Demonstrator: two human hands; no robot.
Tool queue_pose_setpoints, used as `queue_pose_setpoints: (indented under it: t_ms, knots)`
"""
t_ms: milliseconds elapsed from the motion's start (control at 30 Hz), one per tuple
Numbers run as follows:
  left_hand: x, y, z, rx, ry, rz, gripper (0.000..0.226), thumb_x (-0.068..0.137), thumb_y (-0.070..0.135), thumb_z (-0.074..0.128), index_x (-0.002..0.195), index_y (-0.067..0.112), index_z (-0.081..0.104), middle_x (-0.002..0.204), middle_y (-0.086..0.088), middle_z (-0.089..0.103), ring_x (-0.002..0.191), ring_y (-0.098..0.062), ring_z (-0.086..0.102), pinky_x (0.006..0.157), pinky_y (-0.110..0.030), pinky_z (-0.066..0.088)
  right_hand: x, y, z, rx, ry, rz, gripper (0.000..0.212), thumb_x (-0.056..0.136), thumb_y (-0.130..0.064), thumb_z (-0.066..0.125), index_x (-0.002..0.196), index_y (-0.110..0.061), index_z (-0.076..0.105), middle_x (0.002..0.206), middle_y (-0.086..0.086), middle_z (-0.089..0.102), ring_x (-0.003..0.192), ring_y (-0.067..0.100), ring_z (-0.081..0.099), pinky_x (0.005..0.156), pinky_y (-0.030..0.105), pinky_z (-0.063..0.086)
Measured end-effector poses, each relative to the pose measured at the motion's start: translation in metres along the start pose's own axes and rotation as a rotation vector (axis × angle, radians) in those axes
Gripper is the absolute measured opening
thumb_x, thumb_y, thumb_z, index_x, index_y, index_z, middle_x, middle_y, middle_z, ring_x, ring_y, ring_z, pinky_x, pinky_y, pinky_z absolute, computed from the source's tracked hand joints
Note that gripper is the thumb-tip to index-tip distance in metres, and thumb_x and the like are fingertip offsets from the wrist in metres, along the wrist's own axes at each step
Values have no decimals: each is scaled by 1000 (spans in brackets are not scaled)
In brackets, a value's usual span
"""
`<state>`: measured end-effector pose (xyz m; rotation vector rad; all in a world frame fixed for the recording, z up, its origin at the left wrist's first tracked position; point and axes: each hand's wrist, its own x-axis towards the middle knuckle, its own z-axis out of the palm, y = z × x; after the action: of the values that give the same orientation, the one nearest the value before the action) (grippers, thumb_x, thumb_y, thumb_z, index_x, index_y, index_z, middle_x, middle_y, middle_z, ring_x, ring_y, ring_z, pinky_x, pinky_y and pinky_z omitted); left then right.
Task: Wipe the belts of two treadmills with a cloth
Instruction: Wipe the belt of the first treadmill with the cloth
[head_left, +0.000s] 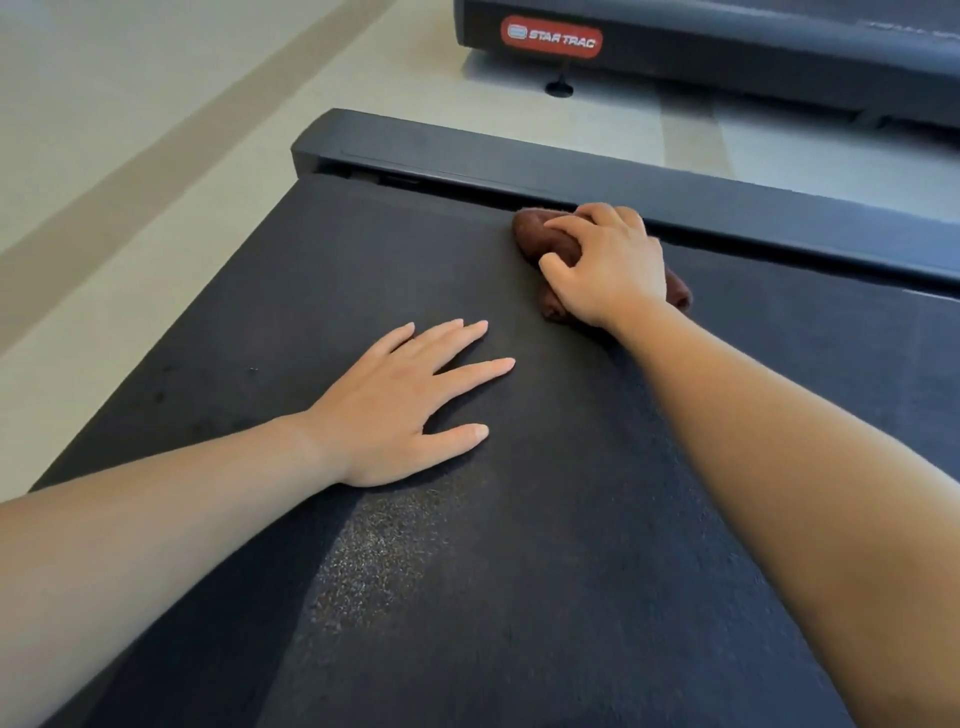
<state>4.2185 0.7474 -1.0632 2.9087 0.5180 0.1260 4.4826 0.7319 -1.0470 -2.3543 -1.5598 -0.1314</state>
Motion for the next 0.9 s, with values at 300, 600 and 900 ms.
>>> queue_pose_setpoints:
  t_ms: [300,600,900]
  knots:
    - [-1,5,-5,23,-15,-18,58,88,63,26,143,48,16,158,10,9,144,-11,7,114,-33,2,-64,5,-30,-34,-179,-19,62,82,-68,43,138,-41,41,146,-4,36,134,26,24,102,49,36]
    - [-7,11,-2,85,6,-67,58,91,60,28,145,43,19,158,4,14,144,-18,14,114,-43,13,-207,-3,-48,-27,-14,-88,57,81,-65,36,130,-39,51,139,-4,45,128,25,34,88,48,42]
    - [-4,10,-4,66,13,-79,64,81,68,18,142,48,21,156,9,16,143,-14,15,114,-41,16,-95,-4,-17,-40,-7,18,53,83,-58,36,131,-39,49,141,-2,42,128,27,31,94,50,37]
